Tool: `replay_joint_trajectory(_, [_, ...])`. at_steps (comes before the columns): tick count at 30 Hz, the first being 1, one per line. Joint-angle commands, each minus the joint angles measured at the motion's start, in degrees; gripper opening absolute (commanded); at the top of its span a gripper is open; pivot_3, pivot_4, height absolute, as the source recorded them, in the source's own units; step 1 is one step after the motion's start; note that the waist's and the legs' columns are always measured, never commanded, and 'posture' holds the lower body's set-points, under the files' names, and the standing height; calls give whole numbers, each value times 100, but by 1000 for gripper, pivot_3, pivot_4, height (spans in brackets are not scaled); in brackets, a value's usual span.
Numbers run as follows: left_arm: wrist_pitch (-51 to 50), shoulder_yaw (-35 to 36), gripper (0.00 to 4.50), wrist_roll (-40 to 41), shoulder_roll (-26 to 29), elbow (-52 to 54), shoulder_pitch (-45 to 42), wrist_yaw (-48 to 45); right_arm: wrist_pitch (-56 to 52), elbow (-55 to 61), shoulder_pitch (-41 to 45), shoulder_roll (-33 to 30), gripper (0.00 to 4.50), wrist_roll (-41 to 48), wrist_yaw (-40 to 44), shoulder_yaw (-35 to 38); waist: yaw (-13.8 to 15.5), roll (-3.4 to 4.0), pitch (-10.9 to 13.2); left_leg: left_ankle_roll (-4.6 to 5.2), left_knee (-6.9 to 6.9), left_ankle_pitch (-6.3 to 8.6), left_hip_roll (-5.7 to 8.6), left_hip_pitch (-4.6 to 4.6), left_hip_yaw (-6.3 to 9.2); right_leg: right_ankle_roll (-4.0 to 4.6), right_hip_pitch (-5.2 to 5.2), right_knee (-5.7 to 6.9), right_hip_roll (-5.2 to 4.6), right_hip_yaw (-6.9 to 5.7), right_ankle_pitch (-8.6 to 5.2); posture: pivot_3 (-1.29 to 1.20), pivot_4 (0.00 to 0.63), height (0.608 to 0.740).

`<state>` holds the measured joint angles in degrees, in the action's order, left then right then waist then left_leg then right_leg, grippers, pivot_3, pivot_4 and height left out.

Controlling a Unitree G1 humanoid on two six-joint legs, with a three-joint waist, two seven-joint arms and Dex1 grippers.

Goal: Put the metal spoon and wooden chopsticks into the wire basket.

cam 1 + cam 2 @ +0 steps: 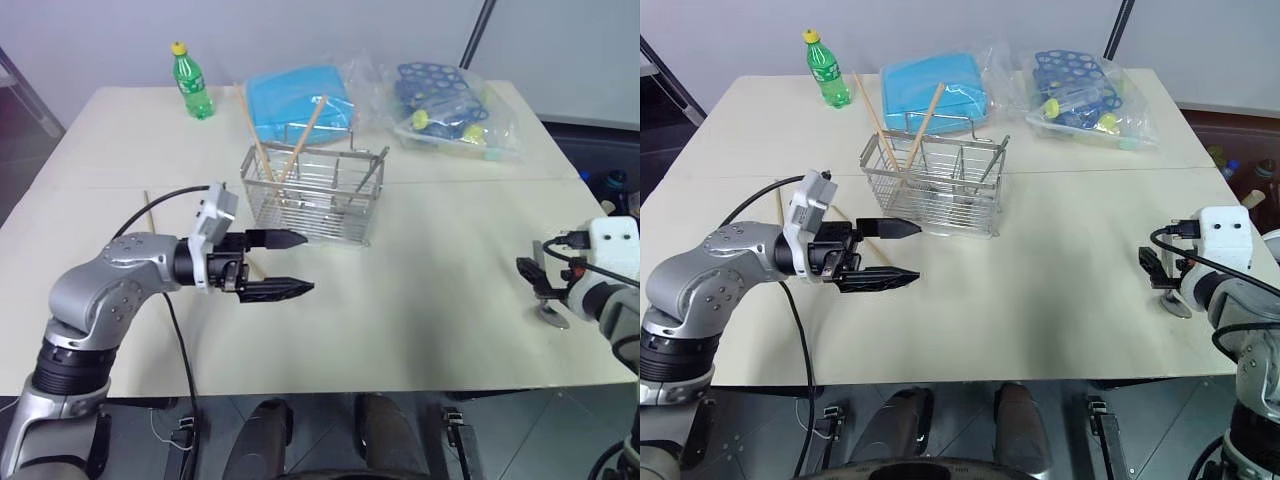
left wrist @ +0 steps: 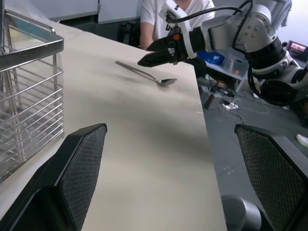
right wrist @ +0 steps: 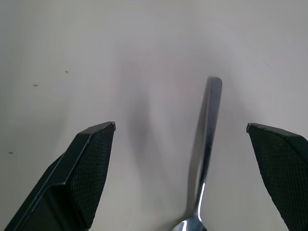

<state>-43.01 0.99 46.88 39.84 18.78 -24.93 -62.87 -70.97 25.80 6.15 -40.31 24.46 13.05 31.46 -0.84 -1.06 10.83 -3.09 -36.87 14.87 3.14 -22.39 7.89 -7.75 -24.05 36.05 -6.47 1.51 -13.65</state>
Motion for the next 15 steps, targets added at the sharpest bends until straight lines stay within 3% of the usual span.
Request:
replay_joint_trajectory(1, [181, 129, 4467, -36, 31, 223, -42, 50, 373, -430, 187, -205, 4500, -145, 182, -125, -6, 0, 0, 0, 0, 0, 0, 0, 0, 0, 0, 0, 0, 0, 0, 0, 150, 740])
replay_joint_trajectory(7, [356, 24, 4467, -198, -86, 209, -148, 199, 851, -1390, 603, -309, 4500, -323, 405, -480, -4, 1, 0, 0, -1, 0, 0, 0, -1, -1, 0, 0, 0, 0, 0, 0, 150, 740])
replay_joint_trajectory(15, [306, 147, 4467, -181, -211, 251, -214, 474, 837, -2199, 1071, -215, 4500, -332, 373, -428, 0, 2, 1, 0, -2, 0, 0, 0, -1, -2, 0, 1, 0, 0, 1, 0, 150, 740])
